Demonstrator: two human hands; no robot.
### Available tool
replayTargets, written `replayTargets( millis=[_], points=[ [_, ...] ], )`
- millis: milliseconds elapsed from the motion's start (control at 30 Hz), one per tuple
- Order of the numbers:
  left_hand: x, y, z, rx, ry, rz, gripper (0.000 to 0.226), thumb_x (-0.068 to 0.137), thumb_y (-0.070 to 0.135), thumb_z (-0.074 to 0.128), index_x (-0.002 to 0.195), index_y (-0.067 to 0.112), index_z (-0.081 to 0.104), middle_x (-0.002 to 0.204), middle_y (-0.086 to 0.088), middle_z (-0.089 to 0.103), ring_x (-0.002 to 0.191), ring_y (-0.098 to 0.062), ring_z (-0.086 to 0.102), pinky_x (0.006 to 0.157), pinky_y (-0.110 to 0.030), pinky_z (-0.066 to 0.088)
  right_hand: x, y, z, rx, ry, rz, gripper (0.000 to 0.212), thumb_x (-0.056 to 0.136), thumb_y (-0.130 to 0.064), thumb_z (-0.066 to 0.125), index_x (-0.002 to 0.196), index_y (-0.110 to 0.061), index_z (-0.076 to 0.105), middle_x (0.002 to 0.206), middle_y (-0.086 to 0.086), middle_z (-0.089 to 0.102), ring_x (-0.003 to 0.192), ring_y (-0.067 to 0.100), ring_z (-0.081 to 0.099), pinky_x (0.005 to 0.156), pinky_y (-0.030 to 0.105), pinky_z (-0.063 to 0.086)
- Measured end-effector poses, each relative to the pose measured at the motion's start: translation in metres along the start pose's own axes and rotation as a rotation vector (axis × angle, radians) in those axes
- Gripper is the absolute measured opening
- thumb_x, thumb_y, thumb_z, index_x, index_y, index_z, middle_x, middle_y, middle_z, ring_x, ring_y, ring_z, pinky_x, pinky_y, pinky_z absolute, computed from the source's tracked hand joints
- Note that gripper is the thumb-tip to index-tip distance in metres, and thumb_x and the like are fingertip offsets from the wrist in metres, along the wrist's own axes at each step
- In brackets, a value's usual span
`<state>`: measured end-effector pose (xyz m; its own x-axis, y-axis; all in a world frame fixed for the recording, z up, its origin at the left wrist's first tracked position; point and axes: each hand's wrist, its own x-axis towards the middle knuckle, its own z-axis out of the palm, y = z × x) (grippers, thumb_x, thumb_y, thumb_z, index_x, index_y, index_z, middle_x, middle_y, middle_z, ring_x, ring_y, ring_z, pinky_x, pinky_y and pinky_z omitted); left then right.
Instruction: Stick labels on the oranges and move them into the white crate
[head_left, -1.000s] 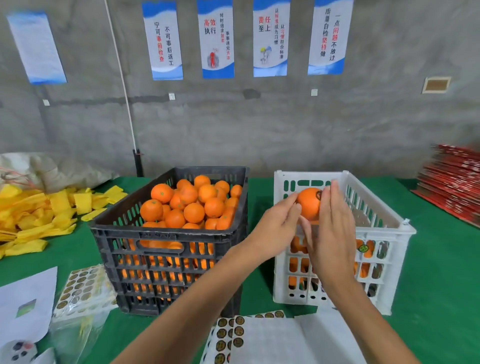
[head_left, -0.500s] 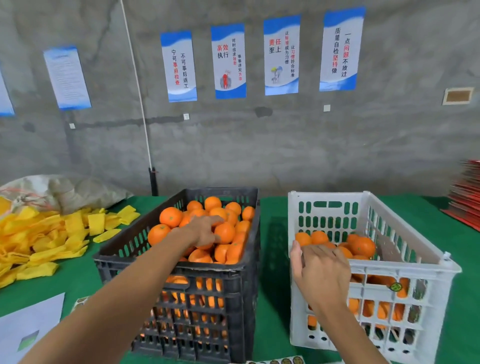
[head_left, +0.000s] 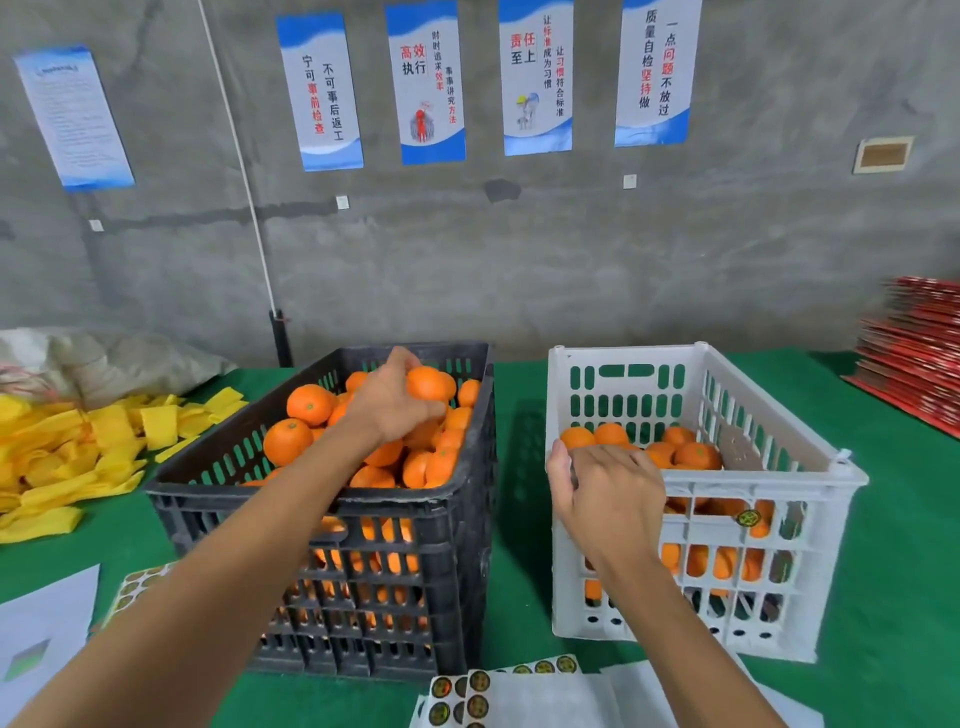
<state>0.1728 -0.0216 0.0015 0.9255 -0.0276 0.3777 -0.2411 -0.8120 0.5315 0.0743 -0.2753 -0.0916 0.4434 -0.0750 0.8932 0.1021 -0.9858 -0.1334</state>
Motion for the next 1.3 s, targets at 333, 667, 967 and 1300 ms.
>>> replayTargets(
  millis=[333,667,967,1300],
  points=[
    [-0.189,0.01,0.024,-0.395,0.3,0.549,0.069,0.087,0.022,0.082,0.147,0.025,0.046,0.154,0.005,0.049,0.142,-0.016,0.05,0.11,-0.025,0.045,-0.051,-0.066,-0.061,0.715,-0.207,-0.104,0.047,0.104,-0.04,0.052,0.145,-0.016,0.053,0.135,-0.003,0.063,0.125,0.011,0.056,0.106,0.025,0.042],
    [-0.266,-0.054,0.094,-0.462,0.059,0.29,0.072,0.087,0.037,0.081,0.148,0.036,0.042,0.145,0.015,0.047,0.129,-0.014,0.056,0.098,-0.026,0.053,-0.144,-0.045,-0.046,0.783,-0.54,0.01,0.046,0.101,-0.055,0.05,0.133,-0.026,0.065,0.11,-0.012,0.069,0.101,0.002,0.063,0.085,0.03,0.054],
    [-0.3,-0.078,0.143,-0.76,0.005,-0.082,0.06,0.093,0.052,0.07,0.146,0.042,0.043,0.13,0.013,0.057,0.106,-0.025,0.072,0.085,-0.035,0.063,-0.195,-0.027,-0.021,0.75,-1.114,-0.097,0.065,0.086,-0.079,0.055,0.136,-0.039,0.062,0.14,-0.041,0.044,0.12,-0.02,0.044,0.088,0.006,0.041],
    [-0.3,-0.082,0.144,-0.781,0.048,-0.104,0.058,0.101,0.065,0.047,0.15,0.036,0.039,0.123,-0.001,0.063,0.095,-0.032,0.072,0.084,-0.053,0.06,-0.194,-0.034,-0.011,0.873,-1.091,0.092,0.033,0.092,-0.046,0.072,0.12,-0.03,0.076,0.128,-0.025,0.063,0.122,-0.004,0.053,0.084,0.011,0.046]
  ],
)
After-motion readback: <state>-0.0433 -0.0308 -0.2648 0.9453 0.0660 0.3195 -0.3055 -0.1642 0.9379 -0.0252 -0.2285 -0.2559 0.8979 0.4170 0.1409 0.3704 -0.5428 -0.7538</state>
